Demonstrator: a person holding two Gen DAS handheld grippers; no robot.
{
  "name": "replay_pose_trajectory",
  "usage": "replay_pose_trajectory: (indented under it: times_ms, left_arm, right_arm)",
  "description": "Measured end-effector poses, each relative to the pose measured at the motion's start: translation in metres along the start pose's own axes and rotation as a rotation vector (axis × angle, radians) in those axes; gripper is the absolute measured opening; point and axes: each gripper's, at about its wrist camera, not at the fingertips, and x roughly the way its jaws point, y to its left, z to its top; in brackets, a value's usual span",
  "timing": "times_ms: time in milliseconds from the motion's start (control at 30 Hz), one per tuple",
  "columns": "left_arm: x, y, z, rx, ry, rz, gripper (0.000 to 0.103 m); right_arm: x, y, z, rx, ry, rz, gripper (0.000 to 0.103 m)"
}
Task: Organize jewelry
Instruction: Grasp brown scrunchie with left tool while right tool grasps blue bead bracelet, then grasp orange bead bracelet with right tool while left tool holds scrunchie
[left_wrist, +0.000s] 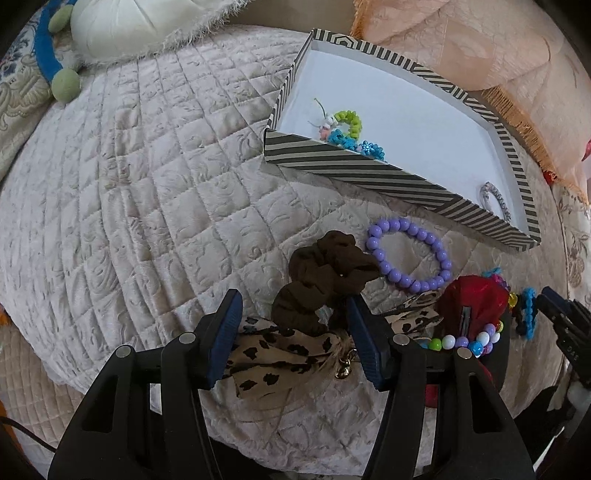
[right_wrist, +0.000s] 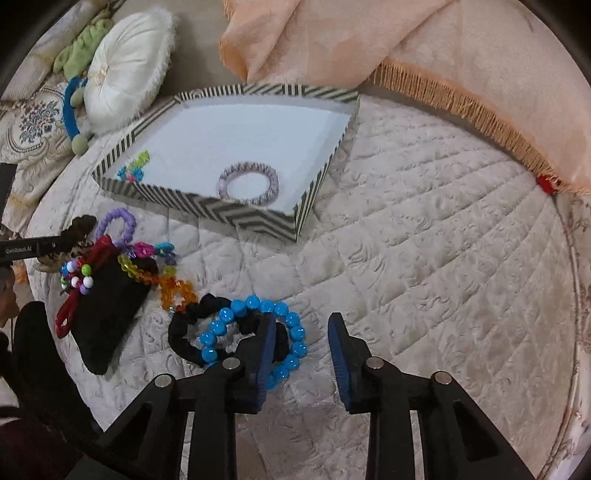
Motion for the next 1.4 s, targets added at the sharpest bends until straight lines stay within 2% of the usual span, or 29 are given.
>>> replay_pose_trajectory:
  times_ms: [133, 200, 233, 300, 367, 400, 433, 467, 733, 867, 900, 1000, 1133, 1167, 1267, 1333, 1367, 1400]
  left_arm:
    - [0.003, -0.001, 0.001, 0.003, 0.002, -0.003, 0.058]
    - [0.005, -0.003, 0.002, 0.014, 0.002, 0.005, 0.058]
    - [0.006, -0.003, 0.002, 0.015, 0.002, 0.007, 0.058]
    - [0.008, -0.004, 0.003, 0.008, 0.000, 0.004, 0.058]
    - [0.008, -0.005, 0.003, 0.005, -0.009, -0.002, 0.057]
    - [0.006, -0.003, 0.002, 0.000, -0.017, -0.021, 0.046]
    - [0.005, -0.001, 0.000, -0.002, -0.020, -0.034, 0.021]
    - [0.004, 0.000, -0.001, 0.001, -0.016, -0.031, 0.016]
    - [-0.035, 0.008, -0.015, 0.001, -0.106, -0.060, 0.012]
    - [-0.056, 0.009, -0.018, 0.006, -0.142, -0.068, 0.012]
    - [-0.061, 0.008, -0.019, 0.008, -0.150, -0.066, 0.012]
    - [-0.067, 0.007, -0.024, 0.012, -0.161, -0.065, 0.012]
    - [-0.073, 0.008, -0.030, 0.010, -0.163, -0.067, 0.012]
    - [-0.073, 0.008, -0.029, 0.010, -0.163, -0.066, 0.012]
    - [-0.076, 0.007, -0.029, 0.004, -0.166, -0.067, 0.012]
    - [-0.078, 0.007, -0.028, -0.002, -0.170, -0.072, 0.012]
    - [-0.079, 0.007, -0.027, -0.004, -0.173, -0.074, 0.012]
    - [-0.082, 0.006, -0.026, -0.004, -0.180, -0.079, 0.012]
  right_arm:
    - [0.011, 0.005, -0.001, -0.041, 0.036, 0.004, 0.026]
    - [0.016, 0.005, 0.000, -0.038, 0.025, 0.005, 0.026]
    - [0.016, 0.003, 0.002, -0.029, 0.012, 0.010, 0.024]
    - [0.017, -0.001, 0.005, -0.003, -0.006, 0.034, 0.012]
    - [0.014, -0.003, 0.004, 0.019, -0.019, 0.064, 0.009]
    - [0.010, -0.004, 0.003, 0.025, -0.026, 0.080, 0.009]
    - [0.005, -0.005, 0.002, 0.032, -0.038, 0.097, 0.009]
    - [-0.002, -0.006, 0.001, 0.041, -0.057, 0.111, 0.009]
    - [-0.064, -0.007, -0.003, 0.061, -0.171, 0.172, 0.008]
    - [-0.074, -0.009, -0.008, 0.088, -0.172, 0.215, 0.008]
    - [-0.073, -0.009, -0.009, 0.088, -0.166, 0.212, 0.008]
    - [-0.062, -0.015, -0.019, 0.093, -0.132, 0.129, 0.008]
    - [-0.041, -0.034, -0.032, 0.140, -0.031, 0.020, 0.008]
    - [-0.042, -0.035, -0.035, 0.141, -0.034, 0.020, 0.008]
    - [-0.053, -0.027, -0.033, 0.130, -0.080, 0.072, 0.011]
    - [-0.060, -0.012, -0.025, 0.091, -0.122, 0.128, 0.022]
    - [-0.059, -0.004, -0.021, 0.070, -0.132, 0.162, 0.037]
    - [-0.057, 0.003, -0.019, 0.056, -0.132, 0.187, 0.043]
